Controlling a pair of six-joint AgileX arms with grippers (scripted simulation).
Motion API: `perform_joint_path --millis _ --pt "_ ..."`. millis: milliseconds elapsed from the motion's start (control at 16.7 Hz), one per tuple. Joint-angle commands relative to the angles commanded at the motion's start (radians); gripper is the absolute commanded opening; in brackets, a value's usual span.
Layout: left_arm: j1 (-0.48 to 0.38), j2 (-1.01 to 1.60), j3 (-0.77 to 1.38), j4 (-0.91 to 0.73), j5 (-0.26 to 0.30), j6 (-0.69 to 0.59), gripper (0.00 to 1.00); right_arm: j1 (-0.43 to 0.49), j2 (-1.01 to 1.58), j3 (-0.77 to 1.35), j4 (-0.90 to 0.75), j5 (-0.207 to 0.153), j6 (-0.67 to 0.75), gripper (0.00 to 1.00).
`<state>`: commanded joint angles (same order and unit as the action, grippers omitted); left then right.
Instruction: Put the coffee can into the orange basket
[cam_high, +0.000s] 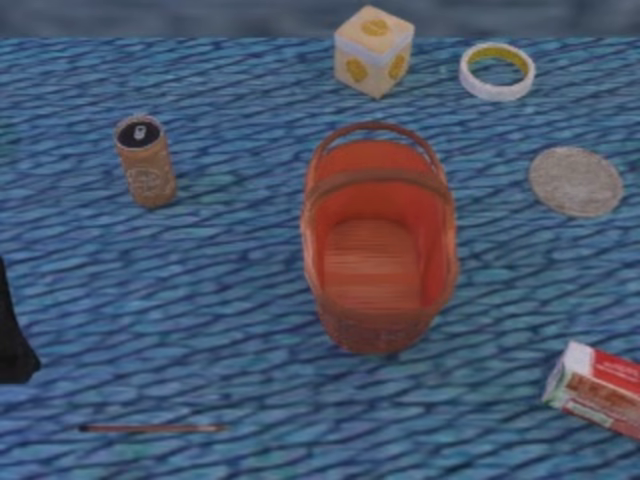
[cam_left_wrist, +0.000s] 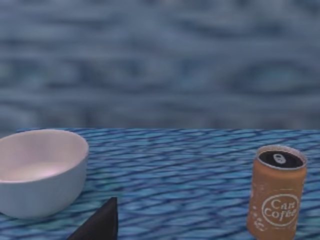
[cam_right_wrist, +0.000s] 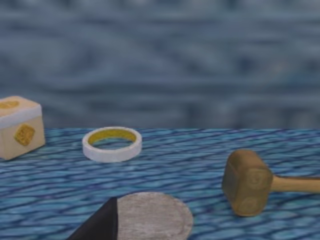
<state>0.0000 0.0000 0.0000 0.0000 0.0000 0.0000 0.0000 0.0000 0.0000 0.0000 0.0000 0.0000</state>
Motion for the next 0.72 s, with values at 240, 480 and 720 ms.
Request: perform_joint_path --millis 240,480,720 --pt "-0.006 0.027 0.023 -0.02 0.004 0.007 1.0 0.0 0.0 0.0 0.0 0.0 0.0 1.0" --pt "-0.035 0.2 0.17 -0.147 0.02 0.049 1.0 0.0 0.0 0.0 0.0 0.0 0.0 1.0" --pt "-0.074 0.498 0.432 -0.356 0.035 0.122 1.0 0.0 0.0 0.0 0.0 0.0 0.0 1.0"
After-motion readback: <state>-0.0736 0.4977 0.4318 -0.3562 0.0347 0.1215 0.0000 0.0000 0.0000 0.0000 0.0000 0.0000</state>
